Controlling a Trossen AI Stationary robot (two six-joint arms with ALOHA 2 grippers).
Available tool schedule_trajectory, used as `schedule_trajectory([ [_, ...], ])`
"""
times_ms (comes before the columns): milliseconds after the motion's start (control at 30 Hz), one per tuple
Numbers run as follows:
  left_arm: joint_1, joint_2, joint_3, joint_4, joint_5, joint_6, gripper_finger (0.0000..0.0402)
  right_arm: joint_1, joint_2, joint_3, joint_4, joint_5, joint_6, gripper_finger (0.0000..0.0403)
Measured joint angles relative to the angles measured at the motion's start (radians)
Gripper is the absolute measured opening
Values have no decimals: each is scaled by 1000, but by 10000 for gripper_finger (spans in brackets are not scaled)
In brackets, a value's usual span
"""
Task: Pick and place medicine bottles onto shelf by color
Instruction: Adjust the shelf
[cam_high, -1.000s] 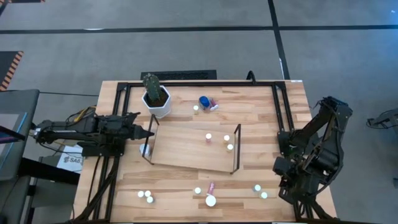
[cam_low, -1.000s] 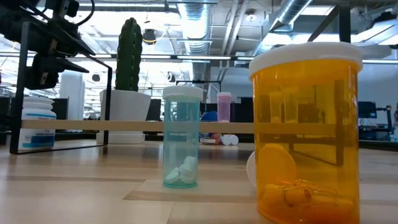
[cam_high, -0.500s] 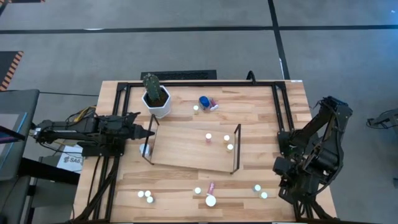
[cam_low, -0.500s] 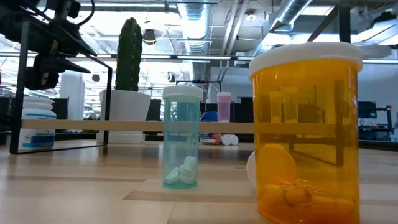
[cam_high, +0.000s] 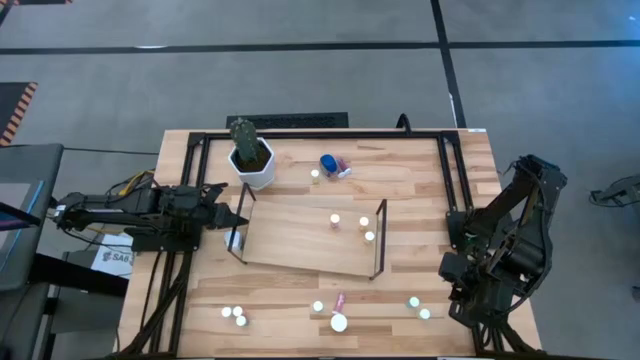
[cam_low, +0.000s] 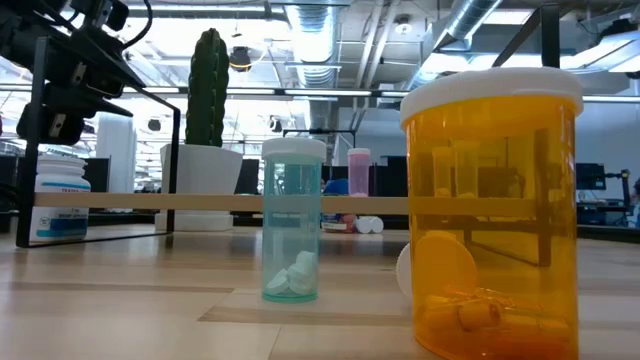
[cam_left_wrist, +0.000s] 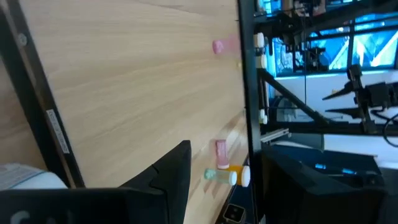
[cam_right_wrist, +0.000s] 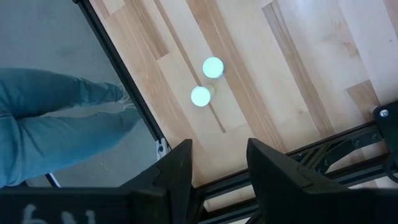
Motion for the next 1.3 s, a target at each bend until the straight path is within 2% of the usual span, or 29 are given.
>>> schedule_trajectory([
  [167,1,1,0,-4,35,4,144,0,0,0,0,0,0,170],
  [367,-2,-6,-3,11,-6,16,144,0,0,0,0,0,0,171],
  [700,-1,-3,-4,26,-18,30,144,0,0,0,0,-4,-2,170],
  [1000,-1,-3,-4,29,-20,15,144,0,0,0,0,-7,-231,175],
  [1300,-1,-3,-4,30,-38,31,144,0,0,0,7,-8,-254,171],
])
